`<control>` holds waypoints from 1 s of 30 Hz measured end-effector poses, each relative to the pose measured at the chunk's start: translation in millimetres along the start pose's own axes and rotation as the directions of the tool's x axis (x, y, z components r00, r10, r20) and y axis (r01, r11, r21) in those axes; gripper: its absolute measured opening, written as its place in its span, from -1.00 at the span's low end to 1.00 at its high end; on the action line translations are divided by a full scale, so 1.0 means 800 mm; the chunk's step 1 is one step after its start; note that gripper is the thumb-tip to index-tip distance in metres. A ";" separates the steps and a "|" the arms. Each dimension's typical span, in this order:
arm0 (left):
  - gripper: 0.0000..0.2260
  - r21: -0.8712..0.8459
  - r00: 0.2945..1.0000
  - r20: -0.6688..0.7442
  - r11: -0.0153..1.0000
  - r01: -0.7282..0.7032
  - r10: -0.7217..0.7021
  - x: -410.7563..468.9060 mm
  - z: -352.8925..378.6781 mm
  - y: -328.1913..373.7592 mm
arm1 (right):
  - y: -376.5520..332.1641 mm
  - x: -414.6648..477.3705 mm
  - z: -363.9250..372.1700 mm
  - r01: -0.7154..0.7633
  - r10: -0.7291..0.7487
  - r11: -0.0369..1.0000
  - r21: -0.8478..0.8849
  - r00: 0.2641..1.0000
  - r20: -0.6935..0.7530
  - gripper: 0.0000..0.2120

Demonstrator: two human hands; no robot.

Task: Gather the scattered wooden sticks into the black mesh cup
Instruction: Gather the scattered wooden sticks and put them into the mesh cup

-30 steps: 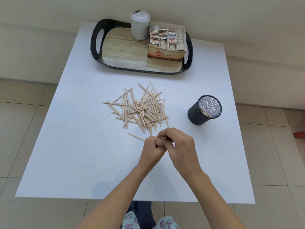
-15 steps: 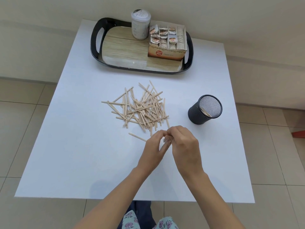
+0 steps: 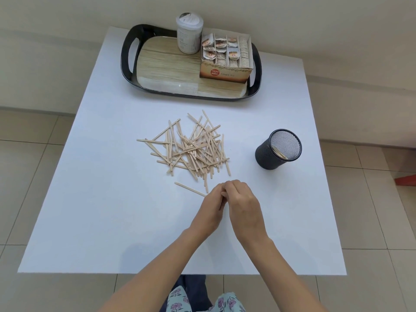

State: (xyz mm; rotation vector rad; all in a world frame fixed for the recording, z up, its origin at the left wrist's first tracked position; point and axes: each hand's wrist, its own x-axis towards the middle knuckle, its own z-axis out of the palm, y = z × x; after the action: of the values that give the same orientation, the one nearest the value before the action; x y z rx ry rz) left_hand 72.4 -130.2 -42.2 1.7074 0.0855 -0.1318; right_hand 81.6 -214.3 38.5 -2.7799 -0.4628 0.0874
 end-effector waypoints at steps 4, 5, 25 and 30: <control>-0.60 0.014 1.000 -0.001 1.000 0.001 -0.001 0.000 -0.002 0.005 | 0.003 0.001 0.001 -0.015 0.015 1.000 0.014 1.000 0.000 -0.76; -0.60 0.024 1.000 0.005 1.000 0.002 -0.002 0.000 -0.002 0.006 | 0.003 0.000 0.002 -0.018 0.018 1.000 0.014 1.000 0.006 -0.78; -0.80 0.123 0.990 0.104 0.986 -0.110 0.097 0.024 0.005 0.055 | 0.042 0.014 -0.079 -0.063 0.205 0.943 0.326 0.882 -0.424 -0.77; -0.66 0.160 0.996 0.089 0.986 -0.037 0.023 0.023 -0.003 0.049 | 0.081 0.026 -0.118 -0.149 0.400 0.898 0.413 0.668 -0.628 -0.82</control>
State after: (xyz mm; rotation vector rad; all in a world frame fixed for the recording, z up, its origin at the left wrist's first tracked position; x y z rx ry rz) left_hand 95.8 -133.8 -5.8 1.8618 -0.0166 -0.1947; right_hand 131.7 -294.3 106.6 -2.2763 0.1772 -0.7435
